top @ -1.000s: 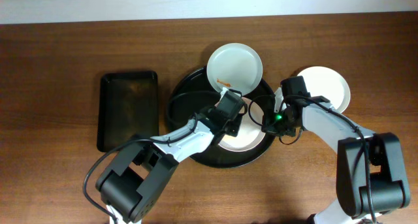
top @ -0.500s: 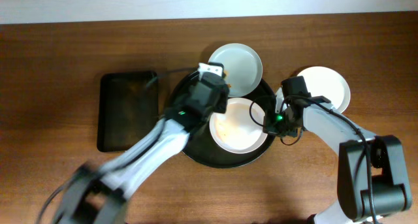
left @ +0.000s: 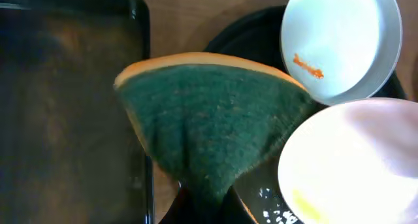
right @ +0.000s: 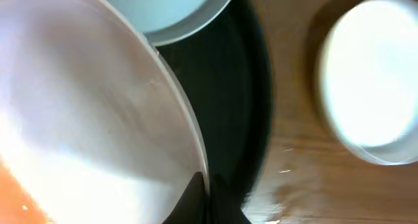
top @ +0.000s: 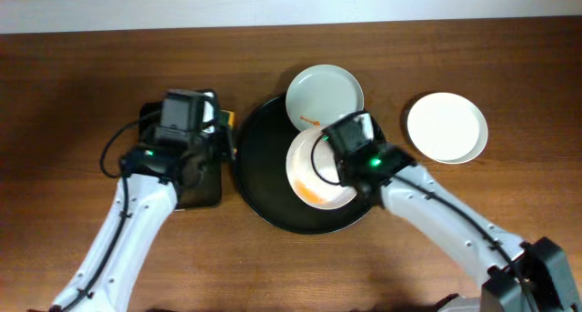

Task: Clean dirty plates on tray and stack at the side
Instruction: 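Pull the left gripper with sponge back over the sponge tray, then carry the cleaned plate right and stack it on the clean plate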

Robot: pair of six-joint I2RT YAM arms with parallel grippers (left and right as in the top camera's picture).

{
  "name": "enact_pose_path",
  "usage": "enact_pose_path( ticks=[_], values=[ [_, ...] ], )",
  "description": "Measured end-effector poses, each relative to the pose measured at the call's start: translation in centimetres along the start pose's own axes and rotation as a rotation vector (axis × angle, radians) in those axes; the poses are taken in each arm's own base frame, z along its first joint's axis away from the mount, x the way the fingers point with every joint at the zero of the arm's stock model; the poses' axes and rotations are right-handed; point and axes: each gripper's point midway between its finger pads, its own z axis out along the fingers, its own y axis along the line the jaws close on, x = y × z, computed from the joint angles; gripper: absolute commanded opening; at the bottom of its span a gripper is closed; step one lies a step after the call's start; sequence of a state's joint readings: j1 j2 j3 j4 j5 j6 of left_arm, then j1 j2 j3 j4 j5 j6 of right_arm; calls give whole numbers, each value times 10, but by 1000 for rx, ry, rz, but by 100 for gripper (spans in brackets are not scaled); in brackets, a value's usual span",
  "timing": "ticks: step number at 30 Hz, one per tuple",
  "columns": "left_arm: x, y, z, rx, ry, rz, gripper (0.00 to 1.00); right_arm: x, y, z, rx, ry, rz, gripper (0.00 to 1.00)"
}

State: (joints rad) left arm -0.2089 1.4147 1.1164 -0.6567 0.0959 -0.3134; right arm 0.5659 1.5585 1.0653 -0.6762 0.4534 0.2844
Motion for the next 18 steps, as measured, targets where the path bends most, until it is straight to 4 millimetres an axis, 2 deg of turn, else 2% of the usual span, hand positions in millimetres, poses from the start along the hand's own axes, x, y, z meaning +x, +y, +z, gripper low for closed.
enact_pose_path(
  ticks=[2,7,9,12,18],
  values=[
    [4,8,5,30,39,-31,1,-12,-3,-11,101,-73,-64,4],
    [23,24,30,57,166,-82,1,-62,-16,-53,352,-278,-201,4],
    [34,27,44,59,225,-89,1,-64,-17,-57,386,-285,-260,4],
    [48,28,59,75,292,-89,1,-72,-17,-65,454,-287,-438,4],
    [51,27,62,121,315,-99,1,-78,4,-85,534,-293,-759,4]
  ],
)
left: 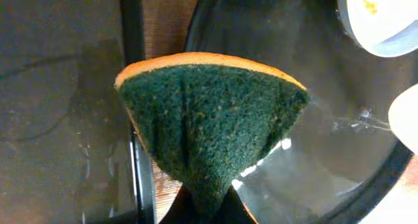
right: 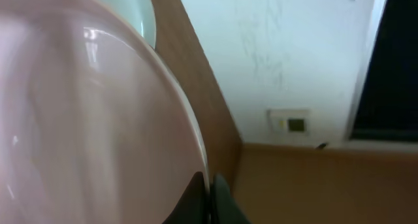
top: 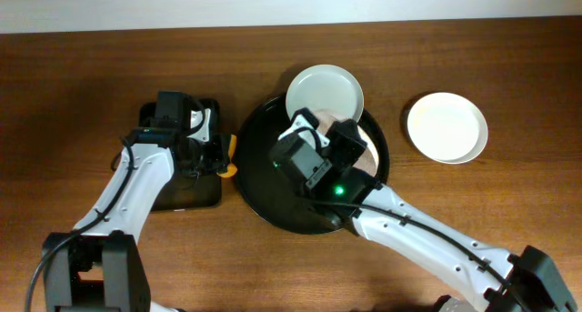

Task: Clean dirty plates on tray and stack at the side
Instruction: 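Carry the cleaned plate right and stack it on the clean plate, then move the right gripper to the last smeared plate and grasp its rim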

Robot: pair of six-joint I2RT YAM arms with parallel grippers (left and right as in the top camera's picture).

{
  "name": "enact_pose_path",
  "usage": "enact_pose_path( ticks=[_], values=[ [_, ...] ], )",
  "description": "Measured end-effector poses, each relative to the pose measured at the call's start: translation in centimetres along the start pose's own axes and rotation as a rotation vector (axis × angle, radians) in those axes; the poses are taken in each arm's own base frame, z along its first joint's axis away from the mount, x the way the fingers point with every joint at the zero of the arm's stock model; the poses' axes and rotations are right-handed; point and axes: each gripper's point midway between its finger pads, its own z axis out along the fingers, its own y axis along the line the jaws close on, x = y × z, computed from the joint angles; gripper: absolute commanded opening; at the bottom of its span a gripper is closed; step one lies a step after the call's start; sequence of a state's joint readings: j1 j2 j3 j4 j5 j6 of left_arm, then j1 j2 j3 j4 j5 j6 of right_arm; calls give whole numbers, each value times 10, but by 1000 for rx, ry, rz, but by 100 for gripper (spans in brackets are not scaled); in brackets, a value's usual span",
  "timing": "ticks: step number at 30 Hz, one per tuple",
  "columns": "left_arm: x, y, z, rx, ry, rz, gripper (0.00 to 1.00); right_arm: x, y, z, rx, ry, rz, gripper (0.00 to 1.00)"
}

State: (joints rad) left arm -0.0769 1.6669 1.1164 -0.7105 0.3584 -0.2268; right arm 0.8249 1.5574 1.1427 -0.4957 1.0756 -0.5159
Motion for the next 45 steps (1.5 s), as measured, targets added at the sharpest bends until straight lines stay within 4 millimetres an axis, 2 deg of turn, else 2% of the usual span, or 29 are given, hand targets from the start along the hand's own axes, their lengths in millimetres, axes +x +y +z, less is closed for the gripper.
enact_pose_path(
  ticks=[5,10,14,17,19,22,24,25,26,29,33,36,37,39,45],
  values=[
    [1,-5,0,26,4,4,1,0,-12,-6,80,19,-49,4],
    [0,-5,0,31,3,4,1,-1,-17,-7,104,22,-26,4],
    [0,-12,0,71,3,8,1,9,-23,5,109,57,67,4],
    [-1,-15,-1,85,4,10,1,32,-17,25,-2,104,132,4],
    [-1,-15,-1,87,2,11,1,52,-18,35,-115,125,268,4],
    [-6,-20,-1,109,-19,22,1,81,-32,56,-370,110,625,4],
    [-13,-28,-2,152,-46,41,1,109,-38,78,-499,142,864,4],
    [-16,-35,-2,174,-57,56,1,132,-38,93,-557,187,994,4],
    [-16,-41,-1,189,-59,73,1,144,-38,103,-582,212,1058,4],
    [-12,-69,4,227,-63,150,1,206,-21,146,-644,358,1275,4],
    [-6,-100,10,265,-72,239,1,263,12,192,-647,505,1441,4],
    [-2,-108,14,247,-73,270,1,285,39,212,-657,576,1501,4],
    [0,-110,16,238,-72,278,1,287,41,214,-655,580,1508,4],
    [0,-110,17,224,-76,284,1,287,33,222,-620,546,1515,4],
    [-2,-108,17,210,-83,284,1,296,27,228,-544,556,1501,4]
  ],
)
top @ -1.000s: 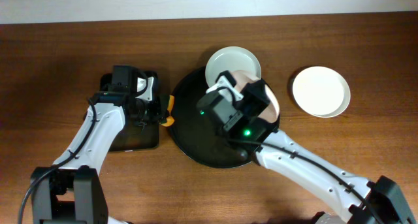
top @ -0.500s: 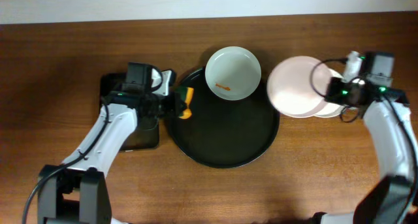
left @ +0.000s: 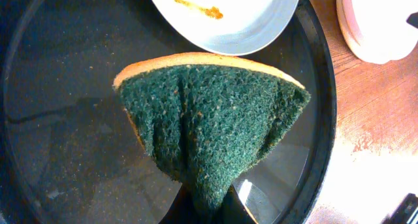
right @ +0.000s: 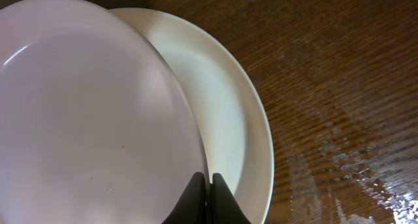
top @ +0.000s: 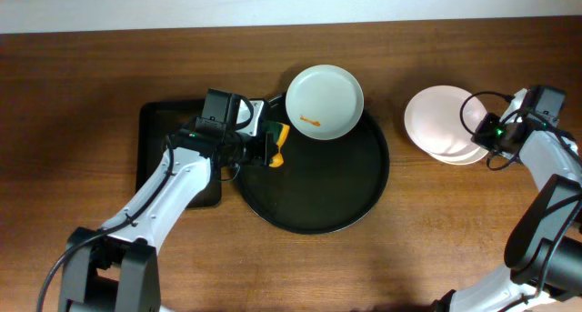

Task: Clean dirty plates on tray and stack at the side
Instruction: 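Move the right gripper to the last smeared plate and grasp its rim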

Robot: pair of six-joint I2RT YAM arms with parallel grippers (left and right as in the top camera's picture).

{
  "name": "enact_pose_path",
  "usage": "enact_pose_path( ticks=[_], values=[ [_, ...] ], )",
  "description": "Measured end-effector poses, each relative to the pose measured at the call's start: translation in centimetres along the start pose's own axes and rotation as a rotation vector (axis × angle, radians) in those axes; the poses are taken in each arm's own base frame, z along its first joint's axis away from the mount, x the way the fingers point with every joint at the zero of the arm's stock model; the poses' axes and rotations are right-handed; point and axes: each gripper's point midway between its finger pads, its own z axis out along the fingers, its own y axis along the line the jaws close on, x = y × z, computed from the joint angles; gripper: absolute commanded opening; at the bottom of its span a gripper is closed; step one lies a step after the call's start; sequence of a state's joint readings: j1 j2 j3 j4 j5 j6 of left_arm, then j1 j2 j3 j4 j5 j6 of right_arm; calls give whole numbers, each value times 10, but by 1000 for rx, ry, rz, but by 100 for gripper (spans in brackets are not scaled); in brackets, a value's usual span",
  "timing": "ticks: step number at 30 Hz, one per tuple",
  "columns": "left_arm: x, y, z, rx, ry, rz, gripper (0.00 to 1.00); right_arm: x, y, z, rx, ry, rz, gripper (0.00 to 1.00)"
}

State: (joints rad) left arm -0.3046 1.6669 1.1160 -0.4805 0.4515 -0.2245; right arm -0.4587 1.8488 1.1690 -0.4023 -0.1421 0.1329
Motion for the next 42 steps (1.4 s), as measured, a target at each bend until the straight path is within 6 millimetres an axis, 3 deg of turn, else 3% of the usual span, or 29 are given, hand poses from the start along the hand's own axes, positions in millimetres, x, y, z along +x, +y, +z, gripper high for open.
enact_pose_path(
  ticks=[3,7,8,9,10,13,15,18,20,22,24,26,31,33,34,35,36,37,42],
  values=[
    [-2,0,0,2,-9,4,1,-3,-2,0,14,-11,1,15],
    [-3,0,0,-3,-11,5,1,-14,2,-4,-1,-35,-3,16],
    [-3,1,0,-4,-12,5,1,-19,3,-7,-4,-44,-4,28],
    [-3,1,0,-5,-12,5,1,-21,3,-9,-4,-44,-2,47],
    [-3,1,0,-5,-12,5,1,-21,1,-10,-2,-41,7,56],
    [-6,1,0,-10,-25,10,1,-20,12,-16,-77,-31,20,63],
    [-8,2,0,-16,-34,14,1,-17,41,-23,-190,-10,-29,66],
    [-10,3,0,-22,-40,16,1,-8,107,-31,-316,7,-233,78],
    [-9,4,0,-25,-40,15,1,19,182,-37,-426,3,-489,90],
    [-9,4,0,-26,-37,14,2,30,231,-43,-492,-60,-648,92],
    [-8,4,0,-28,-34,13,2,29,270,-52,-549,-159,-758,92],
    [-8,5,0,-31,-34,12,2,21,283,-41,-564,-220,-785,92],
    [-8,5,0,-31,-34,12,2,36,283,33,-562,-200,-788,77],
    [-8,5,0,-31,-33,12,2,49,285,51,-574,-174,-795,57],
    [-8,5,0,-31,-33,12,2,52,288,51,-584,-174,-803,48],
    [-8,5,0,-31,-33,12,2,54,295,48,-601,-184,-815,28],
    [-8,5,0,-31,-34,12,2,56,299,47,-610,-185,-822,19],
    [-8,5,0,-31,-33,12,2,60,301,46,-617,-176,-832,4],
    [-8,5,0,-31,-34,12,2,81,290,46,-613,-53,-807,4]
  ],
)
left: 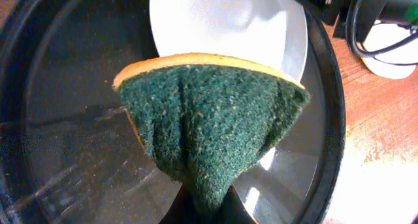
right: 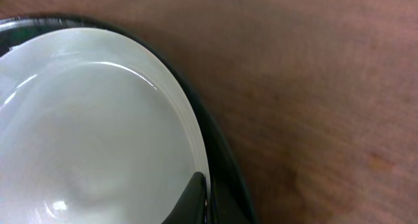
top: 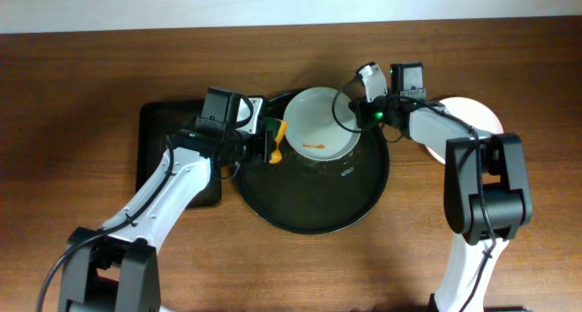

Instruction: Clean dirty plates on tray and stack at the side

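A white plate [top: 318, 121] with an orange smear lies on the far part of the round black tray [top: 314, 216]. My right gripper [top: 362, 112] is shut on the plate's right rim; in the right wrist view the fingers [right: 196, 196] pinch the plate's edge [right: 98, 119] just inside the tray rim [right: 225, 160]. My left gripper [top: 264, 141] is shut on a folded green sponge [left: 209, 119] with an orange back, which hangs over the tray's left side, close to the plate [left: 228, 28]. The clean stack [top: 477, 116] stands at the right, partly behind the right arm.
A rectangular black tray [top: 173, 189] lies on the wooden table under the left arm. The round tray's floor [left: 78, 152] is wet and shiny. The right arm's cables [left: 366, 28] run between the tray and the stack.
My right gripper was at the stack on the right, shut on a pale plate there. Now it is at the tray, shut on the smeared plate's rim. That plate lies slightly nearer the tray's middle.
First my right gripper held a stained plate over the tray while the sponge hung above the rectangular tray. Then the plate stood tilted and the sponge was at the round tray's edge. Later that plate was on the stack; now the right gripper holds the smeared plate.
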Robot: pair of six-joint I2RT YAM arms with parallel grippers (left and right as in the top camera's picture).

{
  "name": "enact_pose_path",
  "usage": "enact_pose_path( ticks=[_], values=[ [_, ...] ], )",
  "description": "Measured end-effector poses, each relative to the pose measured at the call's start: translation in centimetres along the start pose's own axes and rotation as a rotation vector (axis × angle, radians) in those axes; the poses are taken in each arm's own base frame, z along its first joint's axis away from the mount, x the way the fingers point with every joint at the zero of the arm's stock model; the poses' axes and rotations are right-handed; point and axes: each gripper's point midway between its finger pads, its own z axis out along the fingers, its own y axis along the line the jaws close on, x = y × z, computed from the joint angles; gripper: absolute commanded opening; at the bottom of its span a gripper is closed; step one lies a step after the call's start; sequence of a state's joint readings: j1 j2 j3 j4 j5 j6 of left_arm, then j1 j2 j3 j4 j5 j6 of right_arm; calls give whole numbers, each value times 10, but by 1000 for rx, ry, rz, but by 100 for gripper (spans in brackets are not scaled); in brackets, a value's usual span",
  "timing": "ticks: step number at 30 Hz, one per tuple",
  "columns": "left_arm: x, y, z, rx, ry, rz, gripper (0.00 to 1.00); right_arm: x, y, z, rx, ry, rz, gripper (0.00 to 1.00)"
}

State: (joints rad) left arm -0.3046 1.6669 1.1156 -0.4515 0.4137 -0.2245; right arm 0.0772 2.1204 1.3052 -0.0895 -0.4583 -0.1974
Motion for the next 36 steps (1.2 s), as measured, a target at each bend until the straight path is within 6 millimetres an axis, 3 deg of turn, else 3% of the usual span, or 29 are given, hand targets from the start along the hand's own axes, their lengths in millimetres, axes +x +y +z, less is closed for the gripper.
enact_pose_path(
  ticks=[3,6,9,12,15,18,20,23,27,34,36],
  values=[
    [0,0,0,0,0,0,2,-6,0,-23,55,25,7,4],
    [0,0,0,0,0,0,2,-45,-1,-86,211,-28,-20,4],
    [0,0,0,0,2,-1,2,-17,-7,-121,361,97,157,4],
    [6,0,0,-4,24,-8,2,49,-1,-136,464,304,524,4],
    [9,-3,2,0,34,-5,2,84,19,-147,552,405,817,4],
    [9,-5,2,1,35,-6,2,90,44,-136,596,385,961,4],
    [9,-5,2,1,35,-7,2,104,59,-131,629,404,1011,4],
    [10,-5,2,1,36,-7,2,129,61,-133,693,440,1039,4],
    [10,-5,2,1,36,-7,2,144,57,-148,785,490,1029,4],
    [10,-5,2,1,37,-8,1,160,55,-167,856,575,967,32],
    [10,-4,2,1,37,-8,2,161,55,-168,824,614,881,48]
  ],
)
